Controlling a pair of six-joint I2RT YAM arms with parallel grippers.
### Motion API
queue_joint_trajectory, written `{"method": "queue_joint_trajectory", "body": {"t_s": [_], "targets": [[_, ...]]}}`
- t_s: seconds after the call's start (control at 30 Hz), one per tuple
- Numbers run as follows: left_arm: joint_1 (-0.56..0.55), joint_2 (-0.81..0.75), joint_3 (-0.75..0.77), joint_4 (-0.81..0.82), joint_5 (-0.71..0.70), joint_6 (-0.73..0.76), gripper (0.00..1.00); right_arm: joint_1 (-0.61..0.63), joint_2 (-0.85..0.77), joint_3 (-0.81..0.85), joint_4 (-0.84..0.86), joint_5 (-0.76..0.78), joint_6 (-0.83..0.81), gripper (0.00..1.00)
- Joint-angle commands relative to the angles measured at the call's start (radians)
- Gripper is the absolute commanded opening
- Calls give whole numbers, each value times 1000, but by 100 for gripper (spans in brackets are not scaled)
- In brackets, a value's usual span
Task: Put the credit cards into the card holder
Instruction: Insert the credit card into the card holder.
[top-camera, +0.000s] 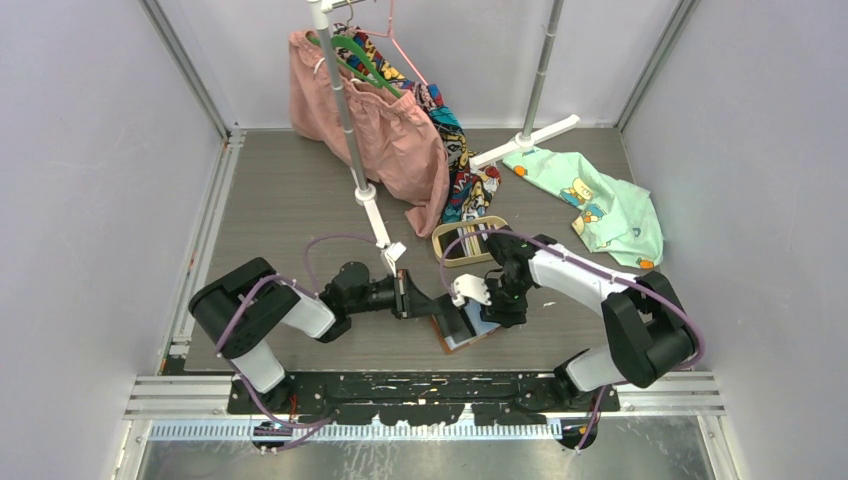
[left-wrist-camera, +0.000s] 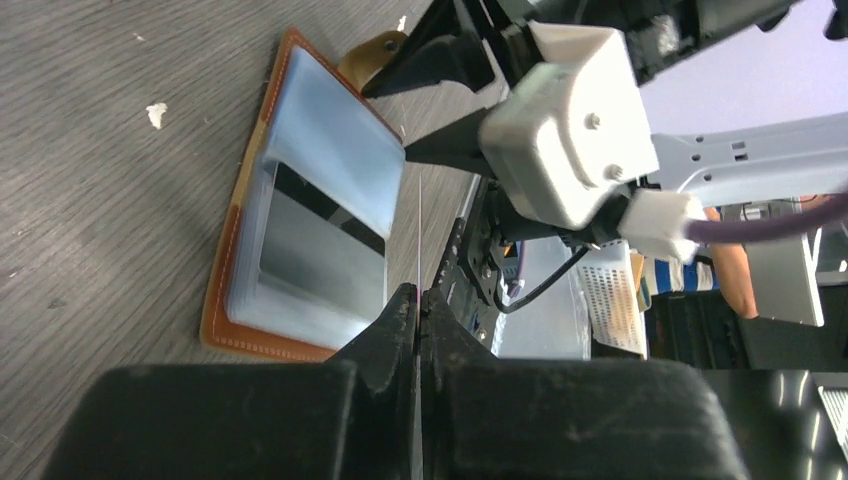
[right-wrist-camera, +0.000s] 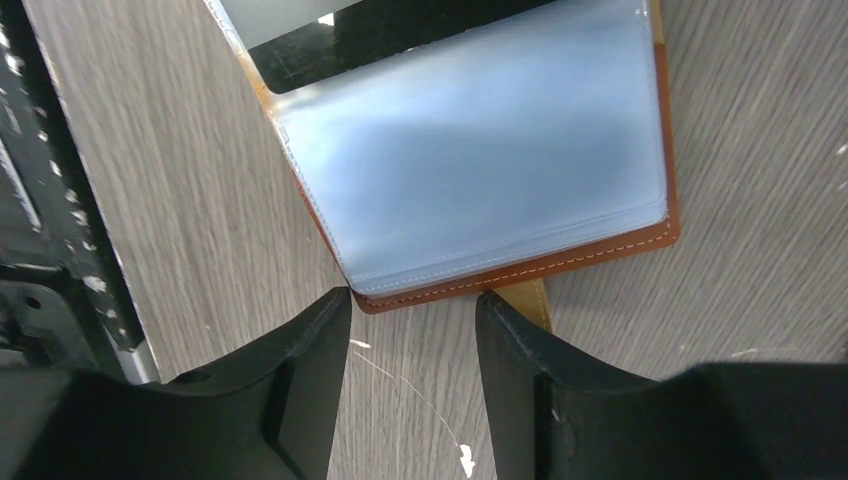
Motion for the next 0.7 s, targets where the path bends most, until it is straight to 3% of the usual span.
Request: {"method": "queue_joint_trajectory", "body": {"t_s": [0.0, 0.27, 0.47, 0.67], "targets": [[3, 45, -3, 183, -22, -55, 0, 34, -17, 57, -24, -104, 77, 55], [0, -6, -22, 28, -125, -114, 0, -22, -92, 89, -4, -84, 144, 57], [-61, -25, 1, -95, -211, -204, 0, -25, -177, 27, -19, -225, -23, 59], [-119, -1, 46, -173, -294, -256, 0, 20, -127, 15, 12, -176, -13, 53]]}}
